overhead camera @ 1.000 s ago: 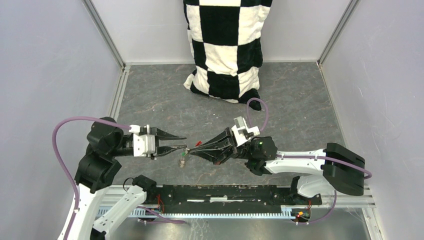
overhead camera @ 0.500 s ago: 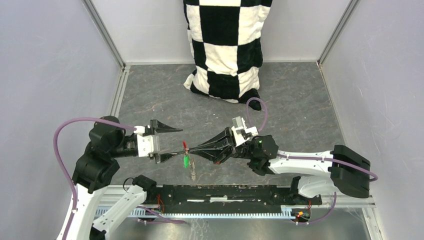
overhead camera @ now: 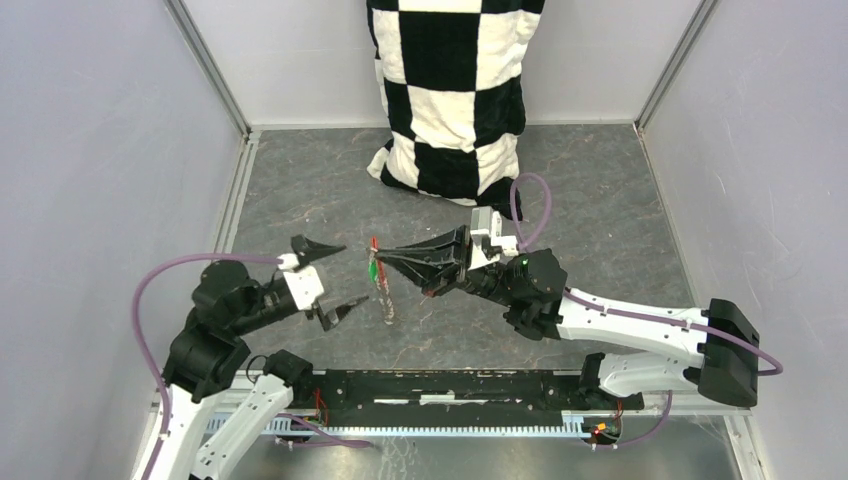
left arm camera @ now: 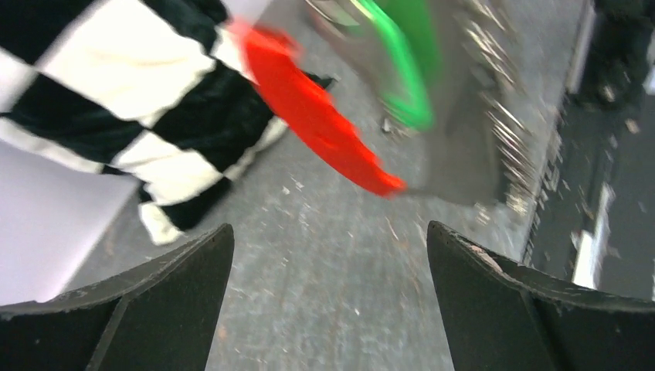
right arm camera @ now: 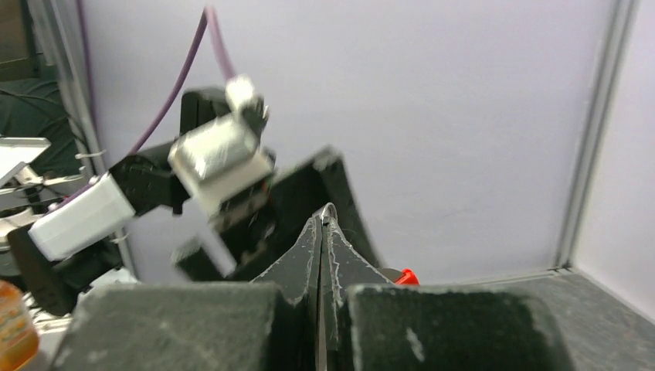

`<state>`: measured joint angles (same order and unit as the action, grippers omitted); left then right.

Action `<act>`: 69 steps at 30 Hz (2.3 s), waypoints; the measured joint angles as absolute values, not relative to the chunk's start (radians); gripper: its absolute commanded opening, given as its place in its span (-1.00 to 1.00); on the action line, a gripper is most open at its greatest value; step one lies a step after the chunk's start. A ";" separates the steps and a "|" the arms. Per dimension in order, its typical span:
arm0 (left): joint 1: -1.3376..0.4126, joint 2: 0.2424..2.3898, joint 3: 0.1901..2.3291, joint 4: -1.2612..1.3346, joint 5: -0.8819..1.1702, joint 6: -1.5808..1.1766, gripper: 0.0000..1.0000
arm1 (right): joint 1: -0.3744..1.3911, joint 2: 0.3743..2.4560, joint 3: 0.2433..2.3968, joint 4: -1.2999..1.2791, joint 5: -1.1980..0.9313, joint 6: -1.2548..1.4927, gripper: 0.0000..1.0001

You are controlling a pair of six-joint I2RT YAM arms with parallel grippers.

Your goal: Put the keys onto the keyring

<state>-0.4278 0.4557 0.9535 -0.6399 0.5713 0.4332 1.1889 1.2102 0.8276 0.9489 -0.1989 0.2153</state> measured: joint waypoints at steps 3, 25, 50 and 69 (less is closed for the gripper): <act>-0.428 0.415 0.855 -0.702 0.670 0.516 0.96 | 1.188 1.211 0.866 0.907 -0.162 0.194 -0.99; -0.428 0.463 0.725 -0.397 0.929 0.327 -0.35 | 1.184 1.234 0.947 0.907 -0.103 0.208 -0.99; -0.428 0.537 0.862 -0.928 0.766 1.136 -0.96 | 1.182 0.890 0.915 0.063 0.069 -0.068 0.57; -0.428 0.725 0.957 -1.182 0.532 1.788 -0.96 | 1.184 1.264 1.157 -0.216 -0.290 -0.155 0.96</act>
